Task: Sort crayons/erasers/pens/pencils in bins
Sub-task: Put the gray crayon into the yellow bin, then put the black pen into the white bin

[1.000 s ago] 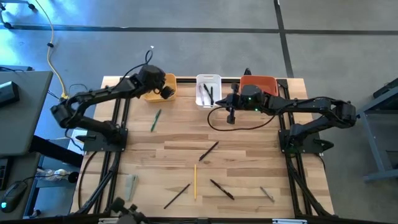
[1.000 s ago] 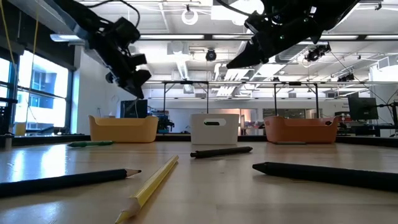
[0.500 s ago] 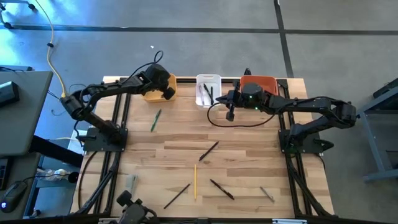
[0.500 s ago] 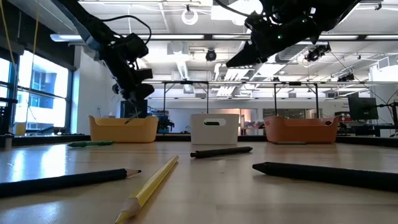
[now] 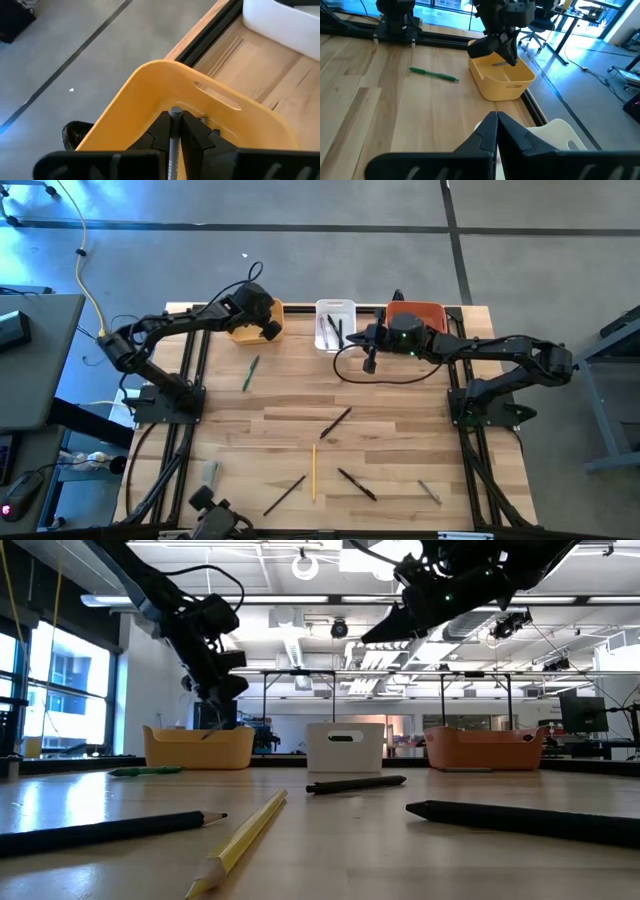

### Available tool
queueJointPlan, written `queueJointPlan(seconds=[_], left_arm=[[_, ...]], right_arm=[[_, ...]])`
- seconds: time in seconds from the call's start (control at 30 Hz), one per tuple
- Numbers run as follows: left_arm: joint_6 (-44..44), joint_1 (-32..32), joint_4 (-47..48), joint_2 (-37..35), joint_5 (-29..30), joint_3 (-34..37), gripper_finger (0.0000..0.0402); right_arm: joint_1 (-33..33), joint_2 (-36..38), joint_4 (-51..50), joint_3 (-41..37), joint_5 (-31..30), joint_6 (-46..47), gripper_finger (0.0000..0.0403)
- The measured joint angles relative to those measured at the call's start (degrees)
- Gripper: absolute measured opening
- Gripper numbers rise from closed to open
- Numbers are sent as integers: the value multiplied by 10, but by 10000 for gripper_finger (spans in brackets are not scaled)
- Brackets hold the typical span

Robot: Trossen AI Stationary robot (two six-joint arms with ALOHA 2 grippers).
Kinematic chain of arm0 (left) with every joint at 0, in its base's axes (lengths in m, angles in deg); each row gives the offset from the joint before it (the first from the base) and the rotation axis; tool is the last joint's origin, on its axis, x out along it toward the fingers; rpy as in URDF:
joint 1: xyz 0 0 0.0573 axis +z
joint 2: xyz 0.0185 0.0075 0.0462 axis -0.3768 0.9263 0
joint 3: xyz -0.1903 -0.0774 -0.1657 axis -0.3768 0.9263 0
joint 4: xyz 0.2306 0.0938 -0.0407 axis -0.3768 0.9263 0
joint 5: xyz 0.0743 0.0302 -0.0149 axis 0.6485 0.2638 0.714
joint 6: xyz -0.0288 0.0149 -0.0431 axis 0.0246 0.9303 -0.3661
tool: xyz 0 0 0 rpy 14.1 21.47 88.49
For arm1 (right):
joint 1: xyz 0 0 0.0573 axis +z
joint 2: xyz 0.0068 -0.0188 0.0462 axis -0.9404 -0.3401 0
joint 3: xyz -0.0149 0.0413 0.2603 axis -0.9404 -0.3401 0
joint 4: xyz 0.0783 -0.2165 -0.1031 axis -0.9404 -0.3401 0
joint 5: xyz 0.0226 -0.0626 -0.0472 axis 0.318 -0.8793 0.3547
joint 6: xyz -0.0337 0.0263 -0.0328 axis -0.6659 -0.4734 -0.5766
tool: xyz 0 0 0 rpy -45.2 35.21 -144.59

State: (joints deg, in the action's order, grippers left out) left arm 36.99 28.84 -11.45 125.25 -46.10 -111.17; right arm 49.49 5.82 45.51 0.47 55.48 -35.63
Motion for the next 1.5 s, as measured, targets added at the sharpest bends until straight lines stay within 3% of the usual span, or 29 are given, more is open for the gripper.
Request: queueJointPlan(seconds=[0.87,1.07,1.33,1.5], left_arm=[[12,39,-40,107,9,0,10],[6,45,-40,110,10,0,38],[44,47,-31,53,54,0,75],[50,45,21,-16,-5,0,46]], right_arm=[[0,0,1,0,0,-4,0],[0,0,2,0,0,-4,0],[0,0,3,0,-10,0,0],[0,0,7,0,-19,15,0]])
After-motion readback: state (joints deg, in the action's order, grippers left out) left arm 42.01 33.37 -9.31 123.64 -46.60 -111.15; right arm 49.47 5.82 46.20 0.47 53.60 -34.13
